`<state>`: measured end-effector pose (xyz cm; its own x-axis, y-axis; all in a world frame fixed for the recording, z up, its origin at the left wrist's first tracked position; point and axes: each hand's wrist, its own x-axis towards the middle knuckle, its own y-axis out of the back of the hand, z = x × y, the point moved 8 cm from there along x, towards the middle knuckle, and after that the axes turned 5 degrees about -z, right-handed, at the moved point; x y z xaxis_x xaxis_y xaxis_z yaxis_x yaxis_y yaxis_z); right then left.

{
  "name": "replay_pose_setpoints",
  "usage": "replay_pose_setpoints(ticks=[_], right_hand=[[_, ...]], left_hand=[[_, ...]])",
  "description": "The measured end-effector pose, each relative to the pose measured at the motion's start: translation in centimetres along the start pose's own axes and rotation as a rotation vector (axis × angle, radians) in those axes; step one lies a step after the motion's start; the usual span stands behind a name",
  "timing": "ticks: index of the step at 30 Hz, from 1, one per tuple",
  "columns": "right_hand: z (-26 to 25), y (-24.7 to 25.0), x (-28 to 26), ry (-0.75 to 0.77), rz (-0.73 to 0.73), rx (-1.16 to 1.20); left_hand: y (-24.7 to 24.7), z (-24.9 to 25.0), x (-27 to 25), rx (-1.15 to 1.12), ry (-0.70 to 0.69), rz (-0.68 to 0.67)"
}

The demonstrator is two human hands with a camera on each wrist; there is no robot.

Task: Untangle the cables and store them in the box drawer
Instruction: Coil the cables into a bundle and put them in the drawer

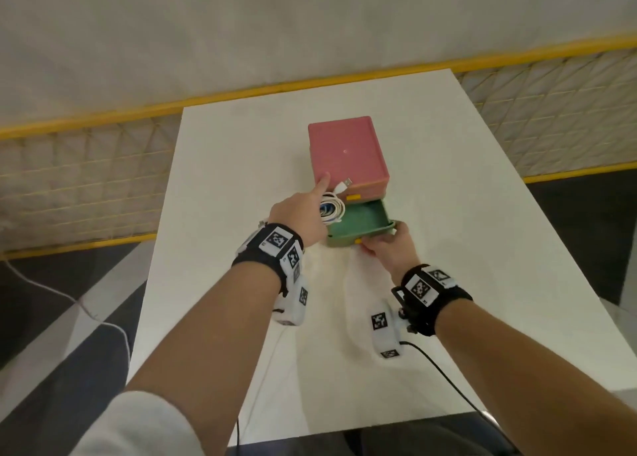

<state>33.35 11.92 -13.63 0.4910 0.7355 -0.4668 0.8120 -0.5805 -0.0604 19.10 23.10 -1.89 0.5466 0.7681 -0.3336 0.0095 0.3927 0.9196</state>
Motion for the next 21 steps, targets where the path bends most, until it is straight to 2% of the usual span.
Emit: replay_pose_setpoints(ticks=[3, 5, 8, 10, 12, 14, 16, 18, 21], right_hand=[[0.2, 1.0, -1.9, -0.008, 0.032, -0.180], [-0.9, 2.0, -2.3, 0.001, 0.126, -0.394], [-4.1, 2.0, -1.7, 0.122, 0.185, -0.602], [-5.8, 1.0, -0.6, 0.200, 0.129, -0.663], [-6.2, 0.5, 0.0, 0.190, 0.040, -0.692], [-5.9, 0.4, -0.3, 0.152, -0.038, -0.748], [-5.3, 0.4, -1.0, 0.155, -0.093, -0.774], [-4.9, 0.5, -1.6, 0.184, -0.113, -0.769], [-4.3, 0.7, -1.7, 0.201, -0.108, -0.749]], left_hand=[[-0.1, 0.1, -0.1, -0.007, 0.004, 0.006], [-0.2, 0.0, 0.0, -0.019, 0.011, 0.009], [-0.5, 0.1, 0.1, -0.034, 0.024, 0.004], [-0.5, 0.1, 0.2, -0.039, 0.029, 0.000], [-0.5, -0.1, 0.2, -0.072, 0.031, -0.020], [-0.4, -0.5, 0.0, -0.197, 0.032, -0.026], [-0.1, -0.4, -0.7, -0.387, -0.006, 0.041], [0.1, 0.8, -2.1, -0.536, -0.085, 0.107], [-1.0, 3.7, -2.6, -0.520, -0.131, 0.025]])
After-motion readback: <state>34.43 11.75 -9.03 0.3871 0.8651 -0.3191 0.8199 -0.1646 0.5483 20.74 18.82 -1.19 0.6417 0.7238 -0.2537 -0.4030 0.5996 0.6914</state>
